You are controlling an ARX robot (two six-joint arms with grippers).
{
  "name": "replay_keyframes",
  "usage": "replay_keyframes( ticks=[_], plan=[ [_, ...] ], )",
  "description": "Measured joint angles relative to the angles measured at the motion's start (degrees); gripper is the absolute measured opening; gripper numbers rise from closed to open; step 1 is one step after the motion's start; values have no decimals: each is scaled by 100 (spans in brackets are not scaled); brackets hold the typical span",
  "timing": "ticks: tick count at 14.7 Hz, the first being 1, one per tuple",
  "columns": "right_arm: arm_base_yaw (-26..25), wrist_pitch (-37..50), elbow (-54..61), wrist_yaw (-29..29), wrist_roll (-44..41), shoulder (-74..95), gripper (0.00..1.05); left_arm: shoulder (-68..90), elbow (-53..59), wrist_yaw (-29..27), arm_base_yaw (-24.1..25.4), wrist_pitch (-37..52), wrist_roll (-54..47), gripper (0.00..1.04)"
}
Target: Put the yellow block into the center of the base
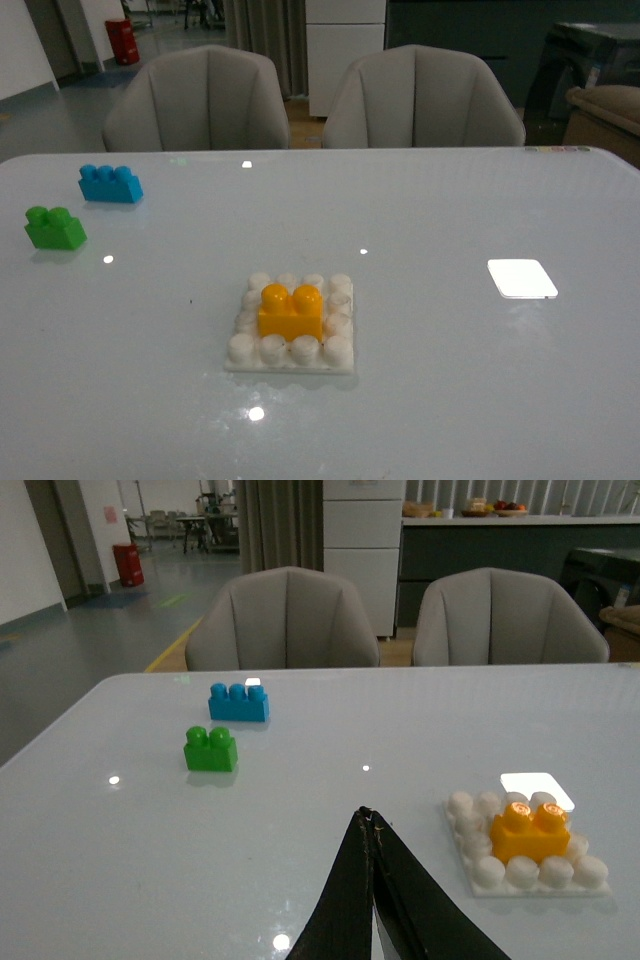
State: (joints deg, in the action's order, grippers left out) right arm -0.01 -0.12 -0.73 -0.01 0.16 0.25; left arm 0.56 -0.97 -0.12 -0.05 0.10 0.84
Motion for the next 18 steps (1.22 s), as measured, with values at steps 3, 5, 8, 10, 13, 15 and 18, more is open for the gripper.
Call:
replay_keyframes(
  ticks=[3,5,8,10,13,15,18],
  plan=[
    [0,-7,2,2,0,0,98,-4,35,15,4,-39,-2,2],
    [0,-7,0,2,0,0,98,-4,35,11,4,-31,-2,2],
    [0,-7,2,2,0,0,98,-4,35,11,4,-31,0,7],
    [0,-7,2,2,0,0,98,-4,35,11,4,-28,0,30],
    [0,-7,2,2,0,0,98,-2,35,11,4,-31,0,65],
    [0,-7,0,2,0,0,98,-4,35,11,4,-28,0,72],
    [0,-7,2,2,0,0,98,-4,35,11,4,-28,0,79]
  ],
)
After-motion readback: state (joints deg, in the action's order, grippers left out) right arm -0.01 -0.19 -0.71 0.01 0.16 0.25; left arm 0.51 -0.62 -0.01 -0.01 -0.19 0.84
